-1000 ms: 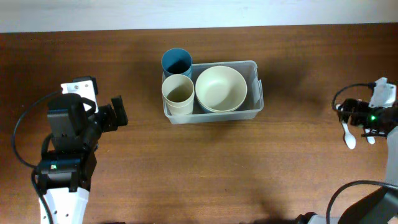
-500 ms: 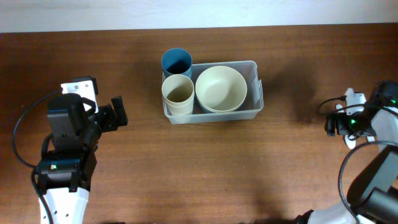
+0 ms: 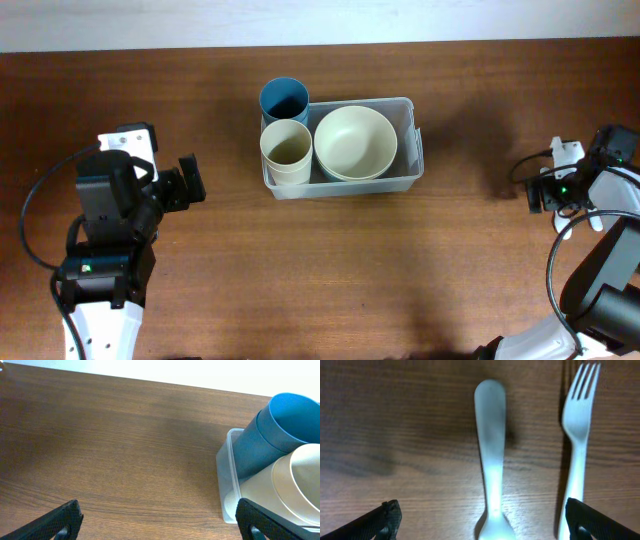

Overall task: Pack container
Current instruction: 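Move the right gripper over the white spoon and lower, then grasp the white spoon handle with the right gripper and lift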

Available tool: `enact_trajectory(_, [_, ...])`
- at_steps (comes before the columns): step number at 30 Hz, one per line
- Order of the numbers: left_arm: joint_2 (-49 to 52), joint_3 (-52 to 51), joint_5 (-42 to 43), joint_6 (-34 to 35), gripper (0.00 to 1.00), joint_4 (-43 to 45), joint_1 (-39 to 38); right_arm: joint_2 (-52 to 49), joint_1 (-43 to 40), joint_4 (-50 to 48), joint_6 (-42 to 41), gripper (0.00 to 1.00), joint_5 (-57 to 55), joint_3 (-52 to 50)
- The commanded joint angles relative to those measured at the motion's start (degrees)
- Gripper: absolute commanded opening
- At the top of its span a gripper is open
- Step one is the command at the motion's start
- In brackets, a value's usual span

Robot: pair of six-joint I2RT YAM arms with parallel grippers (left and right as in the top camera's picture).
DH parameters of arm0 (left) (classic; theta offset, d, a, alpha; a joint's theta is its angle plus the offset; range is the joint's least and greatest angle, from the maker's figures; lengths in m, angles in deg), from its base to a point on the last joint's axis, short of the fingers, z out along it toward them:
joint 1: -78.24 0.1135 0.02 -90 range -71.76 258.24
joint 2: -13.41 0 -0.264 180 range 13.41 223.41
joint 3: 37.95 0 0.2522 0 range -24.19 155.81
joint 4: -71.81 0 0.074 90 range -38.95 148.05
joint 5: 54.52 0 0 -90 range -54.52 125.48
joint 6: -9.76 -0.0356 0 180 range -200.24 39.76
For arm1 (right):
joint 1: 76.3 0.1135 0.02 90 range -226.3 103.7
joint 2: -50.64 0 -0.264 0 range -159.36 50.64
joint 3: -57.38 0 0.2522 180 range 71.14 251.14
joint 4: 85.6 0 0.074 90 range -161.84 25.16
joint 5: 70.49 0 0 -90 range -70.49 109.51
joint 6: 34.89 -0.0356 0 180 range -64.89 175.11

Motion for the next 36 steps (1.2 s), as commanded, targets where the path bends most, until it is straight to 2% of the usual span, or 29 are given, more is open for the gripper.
enact_trajectory(1, [0.0,-0.3,0.8,-1.2,1.00,-0.1,0.3,-1.8,0.0,-1.0,0.6,0.99,0.5,-0.2])
enact_trajectory(36, [0.0,-0.3,0.8,-1.2,1.00,-0.1,0.3,-9.5,-1.5,-5.1,-1.6,0.98,7.0,-0.2])
